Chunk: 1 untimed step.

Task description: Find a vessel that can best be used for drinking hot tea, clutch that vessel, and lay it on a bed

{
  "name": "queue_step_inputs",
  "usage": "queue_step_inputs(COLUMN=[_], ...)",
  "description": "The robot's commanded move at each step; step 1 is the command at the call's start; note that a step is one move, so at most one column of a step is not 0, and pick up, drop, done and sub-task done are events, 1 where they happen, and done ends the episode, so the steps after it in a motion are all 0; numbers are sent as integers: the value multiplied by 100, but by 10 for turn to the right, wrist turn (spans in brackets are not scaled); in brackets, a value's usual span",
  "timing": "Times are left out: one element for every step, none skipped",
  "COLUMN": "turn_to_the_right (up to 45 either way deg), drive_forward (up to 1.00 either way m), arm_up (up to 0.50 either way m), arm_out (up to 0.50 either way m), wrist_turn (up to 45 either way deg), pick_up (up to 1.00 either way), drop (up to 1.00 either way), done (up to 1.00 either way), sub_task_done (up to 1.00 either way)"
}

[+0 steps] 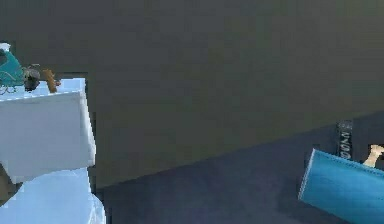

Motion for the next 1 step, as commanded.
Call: queue_step_inputs(turn_to_the_right=[-120], drive_forward=[0], arm_up=[0], arm_out=[0], wrist_turn=[0], pick_up=[0], drop=[0], done=[0], sub_task_done=[0])
